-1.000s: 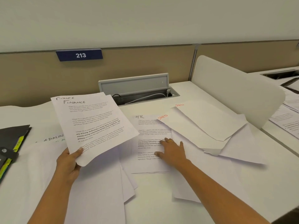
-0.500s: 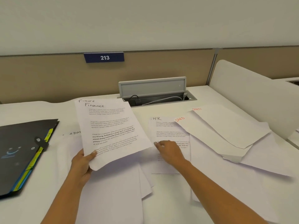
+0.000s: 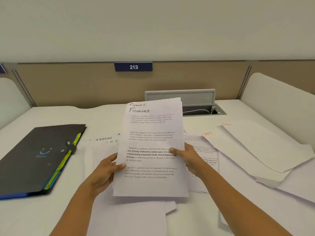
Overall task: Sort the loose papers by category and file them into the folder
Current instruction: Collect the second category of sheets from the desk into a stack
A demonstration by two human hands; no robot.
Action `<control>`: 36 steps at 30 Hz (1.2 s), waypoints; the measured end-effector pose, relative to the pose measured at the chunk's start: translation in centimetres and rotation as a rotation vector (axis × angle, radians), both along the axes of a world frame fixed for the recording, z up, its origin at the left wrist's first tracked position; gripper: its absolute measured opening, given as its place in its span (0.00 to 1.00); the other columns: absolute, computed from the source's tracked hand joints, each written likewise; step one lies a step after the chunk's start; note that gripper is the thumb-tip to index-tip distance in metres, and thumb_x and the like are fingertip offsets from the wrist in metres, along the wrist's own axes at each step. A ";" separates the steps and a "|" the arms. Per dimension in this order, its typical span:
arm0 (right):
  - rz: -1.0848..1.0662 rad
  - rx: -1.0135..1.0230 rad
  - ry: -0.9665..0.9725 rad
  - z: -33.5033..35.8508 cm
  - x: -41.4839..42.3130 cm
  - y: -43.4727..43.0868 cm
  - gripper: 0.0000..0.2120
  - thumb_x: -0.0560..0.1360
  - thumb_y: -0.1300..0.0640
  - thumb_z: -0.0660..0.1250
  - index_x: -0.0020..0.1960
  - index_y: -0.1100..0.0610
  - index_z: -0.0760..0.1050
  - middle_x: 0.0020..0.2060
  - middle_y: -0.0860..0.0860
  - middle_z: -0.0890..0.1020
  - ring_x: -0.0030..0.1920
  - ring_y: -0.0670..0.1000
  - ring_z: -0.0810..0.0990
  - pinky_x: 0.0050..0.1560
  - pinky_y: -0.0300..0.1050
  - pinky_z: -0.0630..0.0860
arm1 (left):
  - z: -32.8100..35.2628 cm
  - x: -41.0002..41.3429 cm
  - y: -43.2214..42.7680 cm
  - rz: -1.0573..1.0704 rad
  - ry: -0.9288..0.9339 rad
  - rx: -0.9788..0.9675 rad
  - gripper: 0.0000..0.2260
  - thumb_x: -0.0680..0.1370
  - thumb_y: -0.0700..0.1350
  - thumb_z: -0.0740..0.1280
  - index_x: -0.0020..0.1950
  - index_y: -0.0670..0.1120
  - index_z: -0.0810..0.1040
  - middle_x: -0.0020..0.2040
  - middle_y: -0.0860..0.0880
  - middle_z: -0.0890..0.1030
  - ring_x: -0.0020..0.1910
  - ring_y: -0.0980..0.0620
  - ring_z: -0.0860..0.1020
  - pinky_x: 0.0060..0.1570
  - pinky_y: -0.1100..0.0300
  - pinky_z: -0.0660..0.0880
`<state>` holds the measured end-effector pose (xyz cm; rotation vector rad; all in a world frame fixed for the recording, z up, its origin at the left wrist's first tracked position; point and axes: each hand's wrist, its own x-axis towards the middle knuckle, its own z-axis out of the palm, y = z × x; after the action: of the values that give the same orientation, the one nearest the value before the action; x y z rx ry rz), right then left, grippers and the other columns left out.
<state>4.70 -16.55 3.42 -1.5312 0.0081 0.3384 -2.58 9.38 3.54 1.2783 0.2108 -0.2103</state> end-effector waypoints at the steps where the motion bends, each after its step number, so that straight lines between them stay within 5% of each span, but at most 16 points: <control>1: 0.010 0.002 -0.004 0.0 0.1 0.1 0.16 0.74 0.61 0.68 0.61 0.61 0.75 0.55 0.57 0.82 0.54 0.58 0.81 0.56 0.54 0.78 | 0.4 0.3 0.1 0.025 -0.021 0.012 0.14 0.75 0.32 0.64 0.57 0.45 0.76 0.50 0.44 0.84 0.46 0.46 0.83 0.42 0.54 0.81; 8: 0.044 0.139 -0.151 2.7 -0.1 1.9 0.14 0.72 0.61 0.69 0.57 0.59 0.77 0.50 0.55 0.84 0.50 0.56 0.83 0.51 0.53 0.80 | 4.1 2.3 -0.5 0.249 -0.270 0.076 0.09 0.74 0.35 0.66 0.53 0.44 0.77 0.50 0.44 0.83 0.47 0.43 0.82 0.46 0.48 0.80; 12: 0.033 0.175 -0.238 3.8 -0.1 2.6 0.12 0.68 0.59 0.73 0.51 0.56 0.80 0.47 0.53 0.85 0.48 0.55 0.84 0.49 0.51 0.81 | 4.8 2.2 -0.4 0.264 -0.367 0.061 0.08 0.73 0.37 0.67 0.50 0.46 0.78 0.45 0.49 0.85 0.44 0.48 0.83 0.41 0.54 0.81; 15: 0.030 0.127 -0.220 3.1 -0.5 3.1 0.14 0.64 0.57 0.76 0.49 0.55 0.80 0.46 0.53 0.85 0.49 0.56 0.84 0.50 0.51 0.80 | 3.3 1.6 -0.1 0.261 -0.328 0.110 0.13 0.68 0.41 0.73 0.51 0.48 0.79 0.47 0.50 0.85 0.46 0.48 0.83 0.44 0.54 0.81; 20: 0.015 0.080 -0.181 1.9 -0.9 4.2 0.13 0.70 0.59 0.72 0.54 0.57 0.78 0.50 0.56 0.84 0.52 0.57 0.82 0.54 0.55 0.79 | 1.2 1.1 -0.1 0.270 -0.222 0.161 0.08 0.75 0.41 0.67 0.54 0.46 0.79 0.44 0.52 0.85 0.46 0.50 0.83 0.42 0.57 0.81; 26: 0.026 0.031 -0.169 2.5 0.0 5.4 0.14 0.74 0.55 0.68 0.58 0.59 0.76 0.52 0.56 0.83 0.51 0.57 0.82 0.54 0.56 0.79 | 2.0 1.1 1.2 0.285 -0.196 0.152 0.06 0.77 0.42 0.64 0.52 0.46 0.79 0.49 0.46 0.83 0.48 0.46 0.82 0.49 0.49 0.78; 36: 0.255 -0.125 -0.065 0.5 0.5 9.9 0.12 0.78 0.64 0.61 0.61 0.55 0.72 0.54 0.54 0.81 0.51 0.56 0.82 0.53 0.51 0.79 | 0.2 -0.2 7.8 0.411 0.014 0.327 0.07 0.75 0.38 0.67 0.53 0.42 0.79 0.44 0.46 0.83 0.40 0.49 0.82 0.45 0.54 0.79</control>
<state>5.24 -6.66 3.89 -1.6699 -0.2231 0.4980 -2.80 17.22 3.72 1.5249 0.5294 0.1747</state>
